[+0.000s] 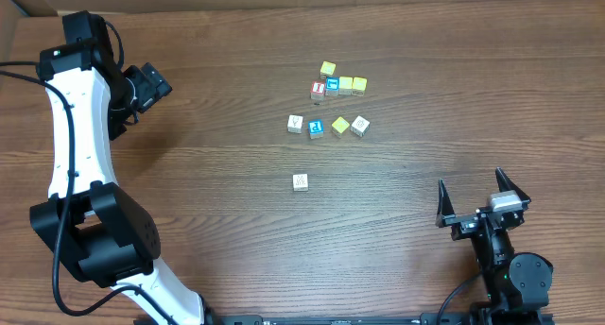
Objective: Flip 5 blocks
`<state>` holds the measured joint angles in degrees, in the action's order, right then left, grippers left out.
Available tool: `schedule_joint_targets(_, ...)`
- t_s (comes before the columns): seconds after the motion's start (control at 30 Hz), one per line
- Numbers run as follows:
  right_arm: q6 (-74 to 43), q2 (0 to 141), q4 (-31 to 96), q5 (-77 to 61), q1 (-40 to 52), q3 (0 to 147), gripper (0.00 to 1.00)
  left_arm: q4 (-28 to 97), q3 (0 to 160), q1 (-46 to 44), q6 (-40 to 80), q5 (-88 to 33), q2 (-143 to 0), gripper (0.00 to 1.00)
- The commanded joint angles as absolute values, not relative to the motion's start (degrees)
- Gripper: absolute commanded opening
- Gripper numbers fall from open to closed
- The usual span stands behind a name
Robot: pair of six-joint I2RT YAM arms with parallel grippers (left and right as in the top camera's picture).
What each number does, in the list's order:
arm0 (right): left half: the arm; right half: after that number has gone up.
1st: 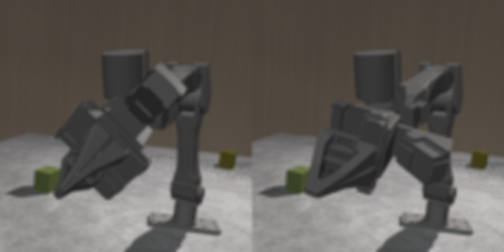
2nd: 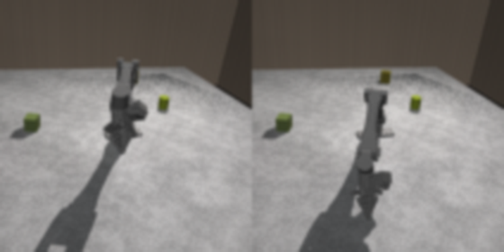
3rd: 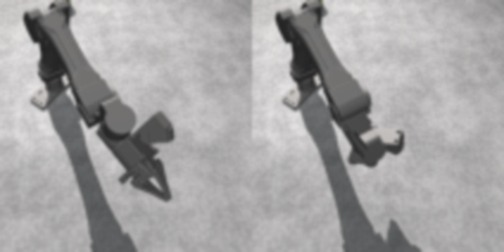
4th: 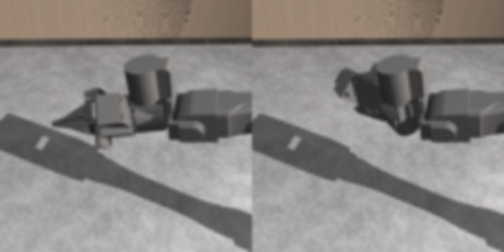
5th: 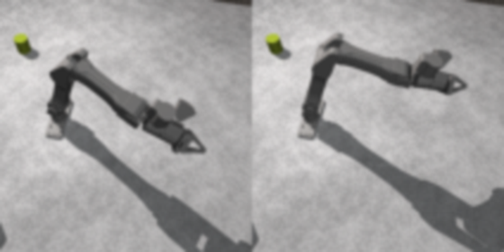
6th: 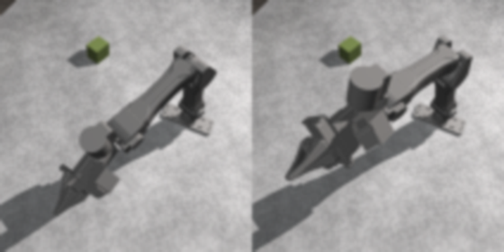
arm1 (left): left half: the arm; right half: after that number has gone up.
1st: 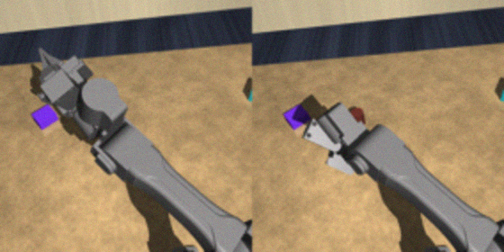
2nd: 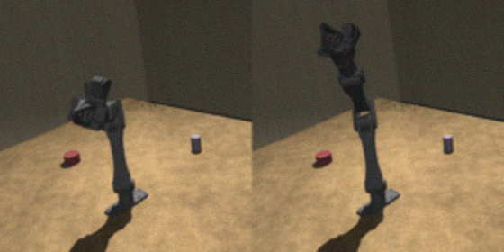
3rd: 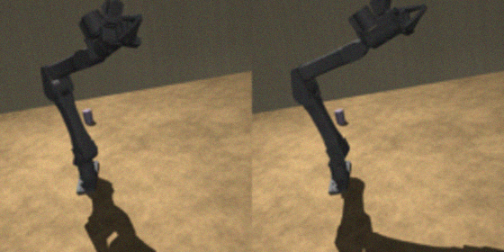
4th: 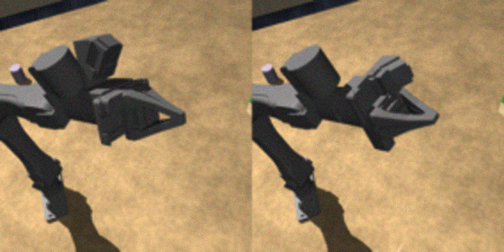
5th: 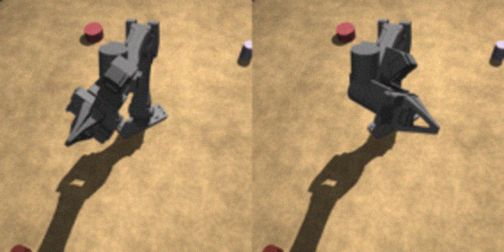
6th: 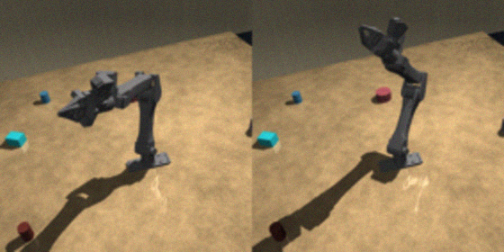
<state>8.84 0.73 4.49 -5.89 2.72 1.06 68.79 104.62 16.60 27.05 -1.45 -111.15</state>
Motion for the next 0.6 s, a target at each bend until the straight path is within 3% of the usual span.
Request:
schedule_joint_targets(0.0,8.8,0.2,4.0,-7.4,2.9,0.4,1.00,68.8,105.5,16.6,26.8,-1.1,-110.5,1.00)
schedule_joint_targets(0.17,8.7,0.2,3.6,-11.0,2.9,0.5,1.00,68.8,105.5,16.6,26.8,-1.1,-110.5,1.00)
schedule_joint_targets(0.37,-2.1,1.0,3.4,-12.2,2.9,3.0,1.00,68.8,105.5,16.6,26.8,-1.1,-110.5,1.00)
schedule_joint_targets(0.57,-3.7,11.1,7.5,-13.9,2.9,15.7,1.00,68.8,105.5,16.6,26.8,-1.1,-110.5,1.00)
